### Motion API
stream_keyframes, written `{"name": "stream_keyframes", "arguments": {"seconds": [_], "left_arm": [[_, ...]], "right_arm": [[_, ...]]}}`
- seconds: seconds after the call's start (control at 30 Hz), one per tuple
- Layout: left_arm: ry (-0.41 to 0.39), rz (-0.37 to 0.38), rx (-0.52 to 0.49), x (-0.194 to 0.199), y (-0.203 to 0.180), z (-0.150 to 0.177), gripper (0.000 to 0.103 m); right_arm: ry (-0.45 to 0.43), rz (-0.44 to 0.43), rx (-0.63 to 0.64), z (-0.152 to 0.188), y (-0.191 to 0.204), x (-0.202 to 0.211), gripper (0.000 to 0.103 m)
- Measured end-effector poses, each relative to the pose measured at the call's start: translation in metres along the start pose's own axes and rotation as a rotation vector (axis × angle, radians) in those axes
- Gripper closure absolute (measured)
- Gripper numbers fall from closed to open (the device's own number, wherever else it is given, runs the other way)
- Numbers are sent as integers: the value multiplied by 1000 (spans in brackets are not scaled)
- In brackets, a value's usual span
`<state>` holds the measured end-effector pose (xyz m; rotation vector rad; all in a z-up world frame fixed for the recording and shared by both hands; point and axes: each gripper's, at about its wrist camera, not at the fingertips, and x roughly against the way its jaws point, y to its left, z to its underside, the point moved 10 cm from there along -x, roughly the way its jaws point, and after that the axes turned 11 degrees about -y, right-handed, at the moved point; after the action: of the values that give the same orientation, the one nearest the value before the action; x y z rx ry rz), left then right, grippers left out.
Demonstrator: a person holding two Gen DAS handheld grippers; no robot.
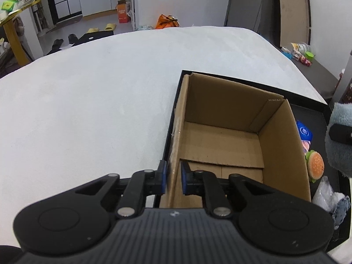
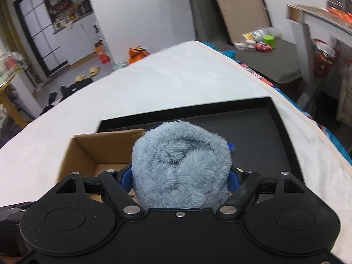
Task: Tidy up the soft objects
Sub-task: 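Carry the grey fluffy ball with the right gripper into the cardboard box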
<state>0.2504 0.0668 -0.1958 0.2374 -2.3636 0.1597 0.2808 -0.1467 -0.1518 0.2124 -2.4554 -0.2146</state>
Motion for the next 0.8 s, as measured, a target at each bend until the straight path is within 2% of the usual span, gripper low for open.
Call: {"name": "stream_keyframes", "arguments": {"seconds": [0.4,0.8], "left_arm": [[-3,33,58,-5,6,-2,93],[28,52,142,-8,13,-5,92]], "right_arm": [[25,-88,91,-2,57,-11,26],[64,-118,114,5,95,-28,26]]}}
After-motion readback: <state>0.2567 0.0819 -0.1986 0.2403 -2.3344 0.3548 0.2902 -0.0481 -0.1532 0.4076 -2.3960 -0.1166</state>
